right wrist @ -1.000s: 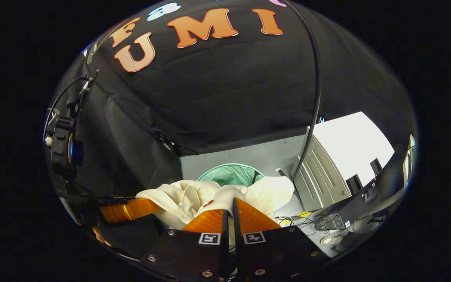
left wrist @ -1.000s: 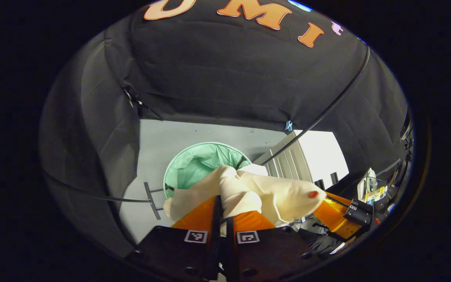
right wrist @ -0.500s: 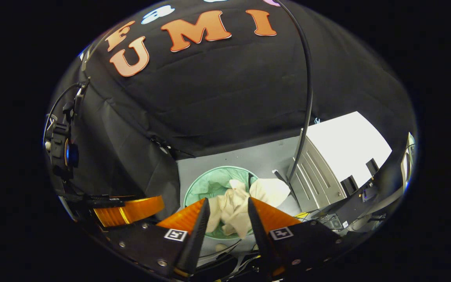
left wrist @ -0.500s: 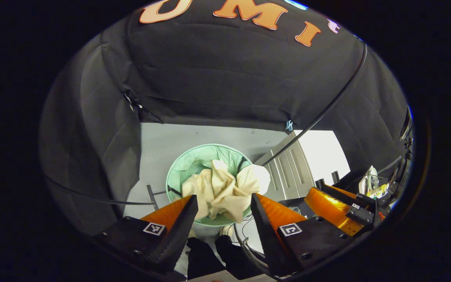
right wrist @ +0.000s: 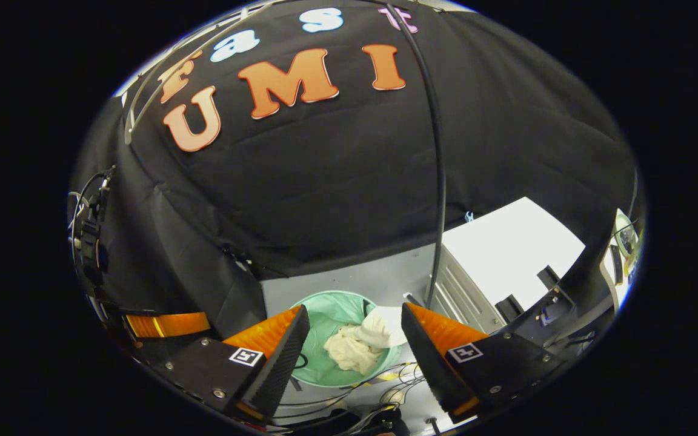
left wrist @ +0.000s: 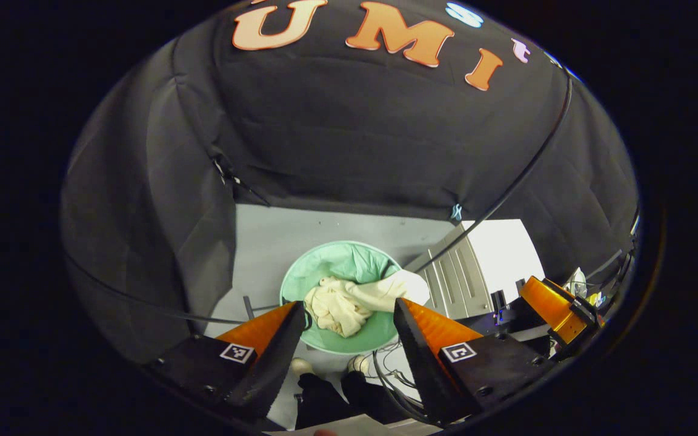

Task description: Grasp the clothes on the hanger with both hands and then place them into the laundry hamper below.

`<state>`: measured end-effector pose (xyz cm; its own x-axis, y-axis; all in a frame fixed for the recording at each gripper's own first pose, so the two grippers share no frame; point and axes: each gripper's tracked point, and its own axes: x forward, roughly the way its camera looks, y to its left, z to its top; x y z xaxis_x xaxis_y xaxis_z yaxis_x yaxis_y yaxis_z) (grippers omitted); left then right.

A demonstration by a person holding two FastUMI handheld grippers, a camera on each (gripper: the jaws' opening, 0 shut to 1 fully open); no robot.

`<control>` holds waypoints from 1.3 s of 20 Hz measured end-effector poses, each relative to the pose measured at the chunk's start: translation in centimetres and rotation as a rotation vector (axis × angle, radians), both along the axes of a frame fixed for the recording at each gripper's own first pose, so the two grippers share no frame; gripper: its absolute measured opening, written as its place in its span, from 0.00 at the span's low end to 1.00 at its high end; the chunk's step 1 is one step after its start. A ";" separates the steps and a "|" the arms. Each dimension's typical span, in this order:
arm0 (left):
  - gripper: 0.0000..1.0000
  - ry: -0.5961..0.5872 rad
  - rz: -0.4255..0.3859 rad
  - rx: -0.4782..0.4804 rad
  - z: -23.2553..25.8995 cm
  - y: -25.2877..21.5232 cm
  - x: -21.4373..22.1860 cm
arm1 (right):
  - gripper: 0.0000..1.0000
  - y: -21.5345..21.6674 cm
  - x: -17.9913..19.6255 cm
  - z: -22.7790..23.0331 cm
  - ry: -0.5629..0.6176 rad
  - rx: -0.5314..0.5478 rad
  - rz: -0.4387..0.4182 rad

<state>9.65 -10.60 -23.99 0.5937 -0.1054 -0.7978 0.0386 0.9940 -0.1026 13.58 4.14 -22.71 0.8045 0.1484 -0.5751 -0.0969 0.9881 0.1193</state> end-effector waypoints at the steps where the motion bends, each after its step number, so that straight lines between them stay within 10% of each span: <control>1: 0.97 -0.027 0.006 0.000 1.2 0.2 0.3 | 0.95 -0.5 0.3 1.4 -0.026 -0.004 -0.007; 26: 0.94 -0.788 0.162 0.160 33.4 8.3 4.1 | 0.95 -4.7 1.6 30.8 -0.570 -0.067 0.021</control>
